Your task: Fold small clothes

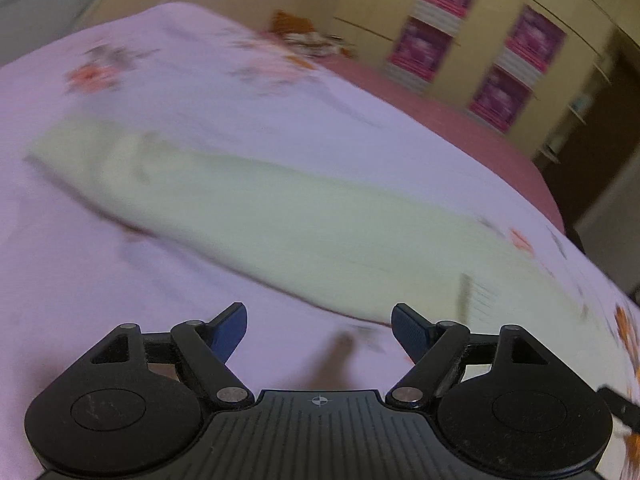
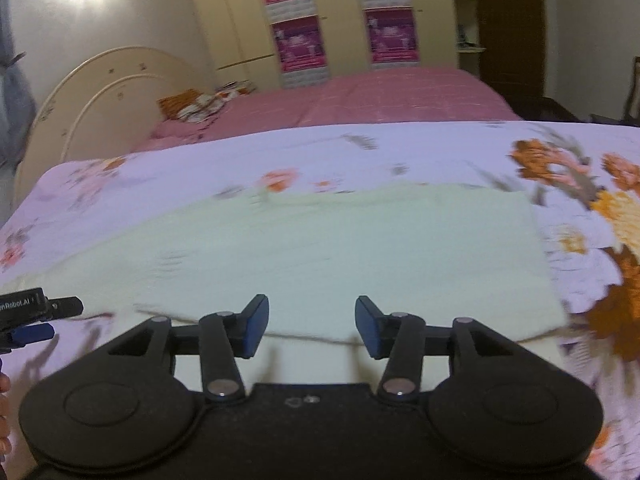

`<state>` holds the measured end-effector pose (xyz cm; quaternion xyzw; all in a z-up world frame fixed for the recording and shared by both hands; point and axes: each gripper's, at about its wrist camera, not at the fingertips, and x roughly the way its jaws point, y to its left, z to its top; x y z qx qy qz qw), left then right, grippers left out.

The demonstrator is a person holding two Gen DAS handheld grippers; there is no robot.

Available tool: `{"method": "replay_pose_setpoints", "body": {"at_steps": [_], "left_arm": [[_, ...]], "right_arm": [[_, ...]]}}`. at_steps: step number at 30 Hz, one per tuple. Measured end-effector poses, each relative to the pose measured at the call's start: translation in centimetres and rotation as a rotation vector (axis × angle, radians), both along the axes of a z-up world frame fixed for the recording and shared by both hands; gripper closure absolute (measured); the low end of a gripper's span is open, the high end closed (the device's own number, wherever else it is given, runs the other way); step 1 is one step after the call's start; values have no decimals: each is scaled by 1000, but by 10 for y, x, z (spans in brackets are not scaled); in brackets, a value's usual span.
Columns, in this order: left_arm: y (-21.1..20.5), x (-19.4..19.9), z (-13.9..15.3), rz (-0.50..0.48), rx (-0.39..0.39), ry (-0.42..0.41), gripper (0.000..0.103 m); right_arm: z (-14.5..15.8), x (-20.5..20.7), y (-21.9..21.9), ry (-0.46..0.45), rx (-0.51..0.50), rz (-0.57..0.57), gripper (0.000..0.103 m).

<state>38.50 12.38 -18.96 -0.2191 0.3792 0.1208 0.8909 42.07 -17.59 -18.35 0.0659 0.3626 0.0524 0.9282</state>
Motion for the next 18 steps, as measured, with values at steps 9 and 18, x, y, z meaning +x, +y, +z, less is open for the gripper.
{"method": "replay_pose_setpoints", "body": {"at_steps": [9,18], "left_arm": [[89,-14,-21,215,-91,-19,35],[160,11,-35,331,-179,-114,53]], "right_arm": [[-7,7,56,15,10,83,53],[-15,21,91,25,7,106,51]]}}
